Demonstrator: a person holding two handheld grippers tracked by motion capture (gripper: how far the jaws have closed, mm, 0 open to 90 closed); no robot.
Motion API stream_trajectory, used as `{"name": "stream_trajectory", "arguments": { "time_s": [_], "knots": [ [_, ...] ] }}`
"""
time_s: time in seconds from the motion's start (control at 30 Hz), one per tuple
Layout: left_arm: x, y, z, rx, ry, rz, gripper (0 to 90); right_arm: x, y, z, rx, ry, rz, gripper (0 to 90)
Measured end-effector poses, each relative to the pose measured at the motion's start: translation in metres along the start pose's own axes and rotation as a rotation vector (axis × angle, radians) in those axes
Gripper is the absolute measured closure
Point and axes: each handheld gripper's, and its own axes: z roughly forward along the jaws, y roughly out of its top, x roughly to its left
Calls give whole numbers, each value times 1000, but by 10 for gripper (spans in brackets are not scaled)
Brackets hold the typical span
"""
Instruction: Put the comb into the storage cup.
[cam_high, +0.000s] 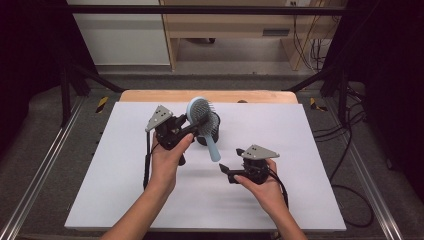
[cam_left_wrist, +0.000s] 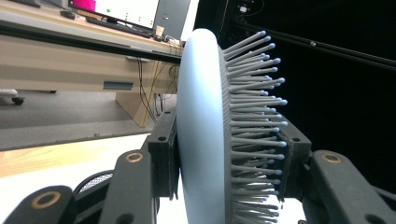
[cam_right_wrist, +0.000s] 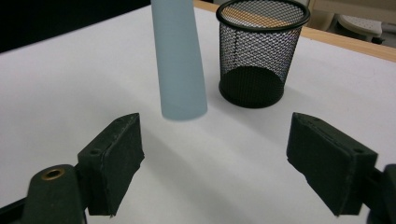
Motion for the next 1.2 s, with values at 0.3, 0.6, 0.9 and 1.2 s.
{"name": "stream_trajectory", "arguments": {
  "time_s": [0.3, 0.6, 0.9, 1.2],
  "knots": [
    [-3, 10, -6, -13, 5, 39, 523, -11, -16, -24, -39, -55, 15, 186],
    [-3, 23, -5, -39, 15, 15, 522, -34, -46, -58, -116, -184, 7, 65],
    [-7, 29, 11, -61, 21, 20, 521, -37, -58, -70, -143, -233, 34, 62],
    [-10, 33, 27, -52, 16, 35, 520, -38, -65, -71, -122, -257, -2, 74]
  ]
}}
